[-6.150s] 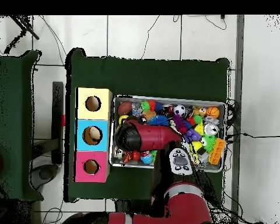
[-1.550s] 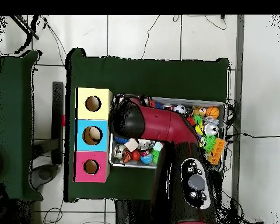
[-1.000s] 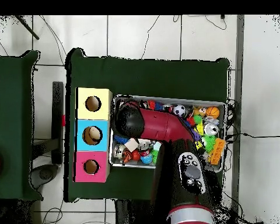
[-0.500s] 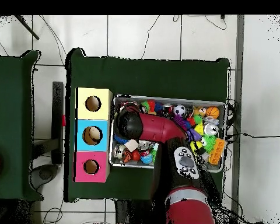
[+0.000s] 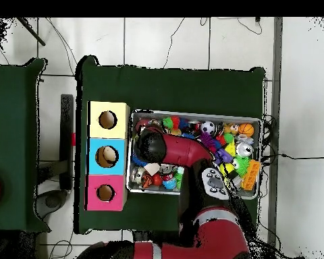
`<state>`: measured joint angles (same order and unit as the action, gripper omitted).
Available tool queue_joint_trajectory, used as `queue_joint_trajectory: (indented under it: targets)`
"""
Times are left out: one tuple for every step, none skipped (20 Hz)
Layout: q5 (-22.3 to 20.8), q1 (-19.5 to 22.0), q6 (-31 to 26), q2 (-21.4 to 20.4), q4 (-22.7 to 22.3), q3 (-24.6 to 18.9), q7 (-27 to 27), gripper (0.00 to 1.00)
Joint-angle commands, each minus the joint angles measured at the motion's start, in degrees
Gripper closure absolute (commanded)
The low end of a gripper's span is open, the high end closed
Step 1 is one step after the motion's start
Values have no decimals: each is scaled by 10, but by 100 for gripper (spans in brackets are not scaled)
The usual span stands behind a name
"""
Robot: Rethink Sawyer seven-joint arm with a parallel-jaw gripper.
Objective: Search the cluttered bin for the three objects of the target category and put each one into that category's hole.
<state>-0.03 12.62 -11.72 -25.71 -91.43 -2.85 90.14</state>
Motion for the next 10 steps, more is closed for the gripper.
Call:
queue_joint_trajectory:
  targets:
    - [-9, 19, 35, 29, 32, -56, 67, 0]
    - [-11, 21, 33, 33, 38, -58, 63, 0]
    - [-12, 24, 34, 35, 43, -60, 59, 0]
    - [-14, 27, 35, 39, 48, -64, 55, 0]
    - [-16, 32, 34, 41, 52, -68, 51, 0]
    - [-18, 36, 34, 43, 56, -73, 47, 0]
    - [-19, 38, 29, 42, 59, -75, 44, 0]
    - [-20, 40, 25, 41, 62, -76, 40, 0]
    - [-21, 41, 21, 37, 63, -78, 38, 0]
    - [-22, 43, 17, 33, 64, -79, 36, 0]
